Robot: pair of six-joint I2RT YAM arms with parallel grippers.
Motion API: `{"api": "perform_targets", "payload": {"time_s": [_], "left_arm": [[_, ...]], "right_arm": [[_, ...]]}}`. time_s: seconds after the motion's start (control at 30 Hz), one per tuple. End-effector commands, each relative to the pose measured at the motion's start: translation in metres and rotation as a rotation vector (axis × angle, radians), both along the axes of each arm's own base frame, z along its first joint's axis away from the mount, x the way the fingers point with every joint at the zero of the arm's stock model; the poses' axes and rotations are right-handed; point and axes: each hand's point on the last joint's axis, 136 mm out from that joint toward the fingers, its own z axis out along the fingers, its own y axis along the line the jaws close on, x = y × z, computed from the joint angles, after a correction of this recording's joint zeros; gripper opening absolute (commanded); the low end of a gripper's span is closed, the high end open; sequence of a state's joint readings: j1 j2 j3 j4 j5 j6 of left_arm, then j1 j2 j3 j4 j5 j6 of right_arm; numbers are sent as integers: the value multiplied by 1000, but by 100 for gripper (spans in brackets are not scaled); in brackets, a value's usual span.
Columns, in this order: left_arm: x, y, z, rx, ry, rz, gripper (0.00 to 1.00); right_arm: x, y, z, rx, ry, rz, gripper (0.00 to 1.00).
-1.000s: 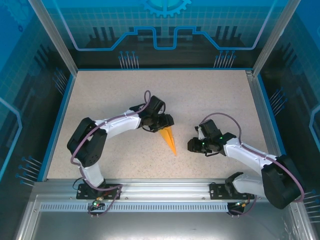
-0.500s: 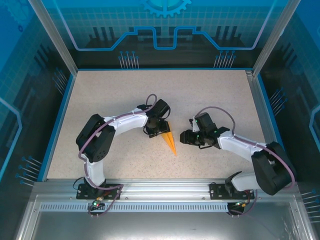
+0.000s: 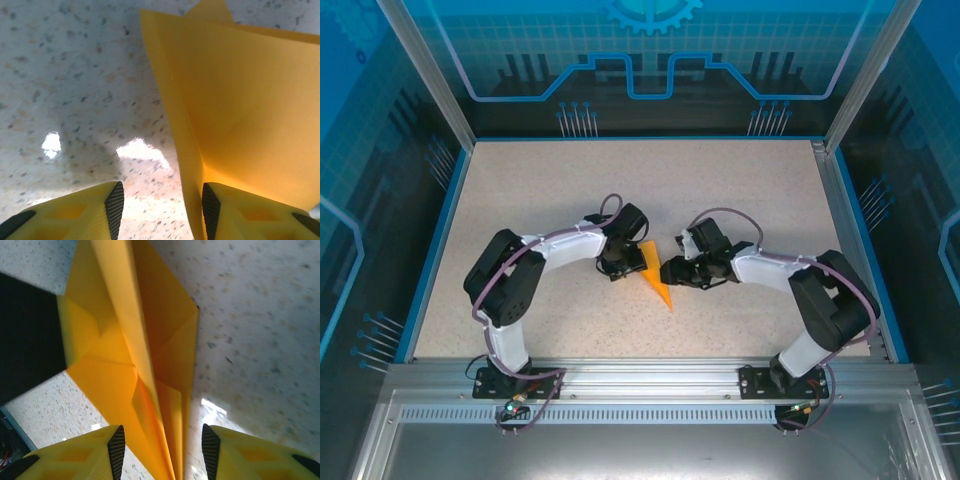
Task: Fold a paper plane with a square sheet of paper (pick it up from the middle)
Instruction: Move the paper plane to the center of the table.
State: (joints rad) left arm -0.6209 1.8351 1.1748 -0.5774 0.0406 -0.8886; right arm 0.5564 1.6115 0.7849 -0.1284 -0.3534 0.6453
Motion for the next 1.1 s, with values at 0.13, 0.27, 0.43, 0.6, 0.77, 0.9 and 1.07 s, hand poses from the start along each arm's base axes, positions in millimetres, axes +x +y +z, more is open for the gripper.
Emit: {"api": "perform_targets", "payload": {"time_s": [0.13,0.27,0.43,0.6,0.77,0.9,1.07], "left_arm": [[-5,4,8,-21,-17,-1,44],[-6,8,8,-10,-19,-4,42],[-7,9,5,-7,-14,-4,41],[-8,9,6,-12,-19,-2,41],[-7,9,5,-8,-19,0,41],[-6,8,5,-14,-21,3,41],[-7,8,6,-25,-29,5,40]], "right_arm": [[9,16,-6,-9,6,50,47],[6,21,-10,3,19,75,47],[0,28,-11,23,33,106,47],[0,33,0,39,-8,128,45],[-6,33,7,21,-42,158,46],[-13,30,0,-32,-42,185,46],[-8,35,-2,-73,-54,199,46]]}}
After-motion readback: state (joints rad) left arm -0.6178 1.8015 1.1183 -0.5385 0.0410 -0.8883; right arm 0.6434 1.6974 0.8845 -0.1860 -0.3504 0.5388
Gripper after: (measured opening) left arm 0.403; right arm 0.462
